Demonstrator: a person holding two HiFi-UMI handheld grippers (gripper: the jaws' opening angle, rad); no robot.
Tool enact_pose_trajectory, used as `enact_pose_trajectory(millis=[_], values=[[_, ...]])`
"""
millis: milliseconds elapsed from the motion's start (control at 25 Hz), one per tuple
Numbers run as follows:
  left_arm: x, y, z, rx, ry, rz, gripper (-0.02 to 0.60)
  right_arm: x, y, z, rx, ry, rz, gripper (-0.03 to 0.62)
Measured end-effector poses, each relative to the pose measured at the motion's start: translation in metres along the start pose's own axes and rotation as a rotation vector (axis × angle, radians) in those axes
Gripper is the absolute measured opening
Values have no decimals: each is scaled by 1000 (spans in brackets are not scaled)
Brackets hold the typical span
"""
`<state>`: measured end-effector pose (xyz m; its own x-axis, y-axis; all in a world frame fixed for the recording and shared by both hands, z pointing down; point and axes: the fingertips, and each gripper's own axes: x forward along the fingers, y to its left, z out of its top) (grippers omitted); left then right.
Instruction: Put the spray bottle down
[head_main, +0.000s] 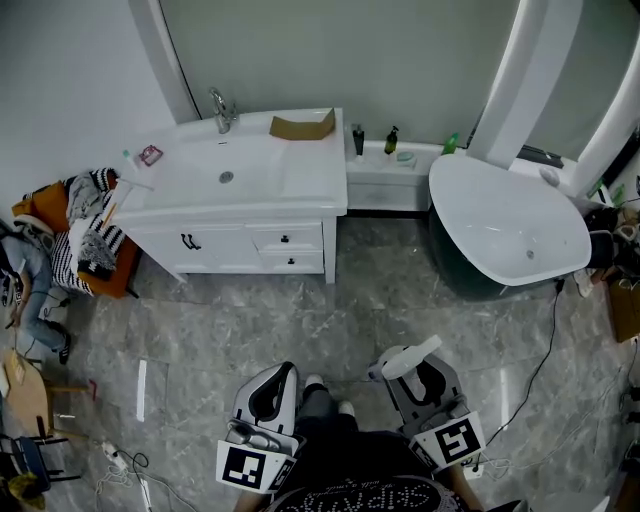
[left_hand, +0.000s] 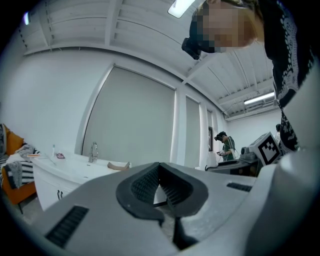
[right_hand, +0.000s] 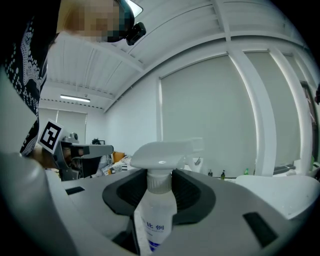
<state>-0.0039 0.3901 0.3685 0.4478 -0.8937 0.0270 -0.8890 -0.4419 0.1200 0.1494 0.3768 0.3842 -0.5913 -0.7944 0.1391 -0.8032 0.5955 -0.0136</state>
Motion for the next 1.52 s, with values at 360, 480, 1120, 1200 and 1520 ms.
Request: enact_pose_trajectory(millis=[360, 480, 1120, 1200, 1520], values=[[30, 76, 10, -14, 41, -18, 2, 71, 1, 32, 71, -35, -52, 155], [39, 95, 10, -25, 59, -36, 2, 90, 2, 40, 62, -49, -65, 155], [70, 150, -12, -114, 118, -15, 2, 154, -10, 30, 75, 22, -48, 155], [78, 154, -12, -117, 124, -6, 2, 164, -16, 28, 84, 38, -32, 155], [139, 167, 11, -60, 65, 20, 2, 213, -68, 42, 41, 23, -7, 155]])
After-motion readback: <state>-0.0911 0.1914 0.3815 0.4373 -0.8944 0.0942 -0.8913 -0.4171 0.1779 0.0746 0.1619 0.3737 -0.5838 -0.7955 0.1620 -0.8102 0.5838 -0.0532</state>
